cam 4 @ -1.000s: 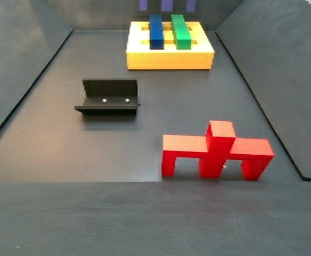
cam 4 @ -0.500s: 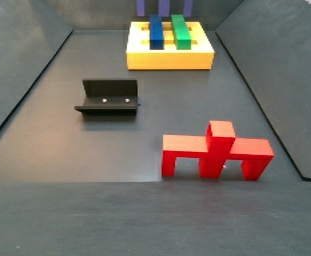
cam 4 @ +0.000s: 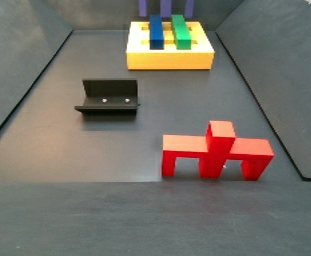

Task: Pick up the purple object. Move up. Move to above the board. Insert the purple object.
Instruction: Insert the purple object.

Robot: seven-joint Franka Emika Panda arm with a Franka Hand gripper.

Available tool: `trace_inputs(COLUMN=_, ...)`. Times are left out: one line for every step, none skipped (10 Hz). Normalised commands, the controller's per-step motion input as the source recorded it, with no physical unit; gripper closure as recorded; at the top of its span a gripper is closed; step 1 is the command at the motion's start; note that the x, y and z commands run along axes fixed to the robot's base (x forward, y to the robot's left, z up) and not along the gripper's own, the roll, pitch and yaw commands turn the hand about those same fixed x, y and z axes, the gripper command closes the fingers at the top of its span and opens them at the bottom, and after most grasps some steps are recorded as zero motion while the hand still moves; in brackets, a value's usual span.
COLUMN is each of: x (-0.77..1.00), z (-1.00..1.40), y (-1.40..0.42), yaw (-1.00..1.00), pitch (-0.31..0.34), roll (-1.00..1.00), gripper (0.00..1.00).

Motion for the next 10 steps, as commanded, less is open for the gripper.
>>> trace_inputs(x=0.00, z=-0.09, y=0.00, yaw=0.00, pitch=-0.037, roll=0.00, gripper=1.00)
trace_inputs(x=-0.04, z=-0.13, y=0.00, yaw=0.00, pitch=-0.051, roll=0.00, gripper=1.00)
trace_inputs(x=-0.13, z=-0.13, y=0.00, yaw=0.00, pitch=-0.090, roll=0.00, gripper=1.00)
trace_inputs(x=-0.10, z=-0.23, y=0.00, yaw=0.04, pitch=-0.156, roll=0.00, gripper=1.00)
trace_inputs(x=0.00, z=-0.25, y=-0.04, yaw=0.08, pitch=-0.160, roll=0.00, gripper=1.00)
trace_inputs(x=0.00, z=-0.23, y=-0.02, yaw=0.07, pitch=-0.111, roll=0.00, gripper=1.00)
trace_inputs(x=0.05, z=-0.14, y=-0.01, yaw=0.02, pitch=-0.023, roll=0.01, gripper=1.00)
trace_inputs(x=0.00, z=-0.16, y=0.00, yaw=0.00, pitch=-0.039, roll=0.01, gripper=1.00)
trace_inputs(x=0.00, z=-0.08, y=0.00, yaw=0.00, pitch=-0.004, roll=0.00, gripper=1.00)
trace_inputs(x=0.11, z=-0.02, y=0.00, yaw=0.01, pitch=0.006, roll=0.01, gripper=1.00)
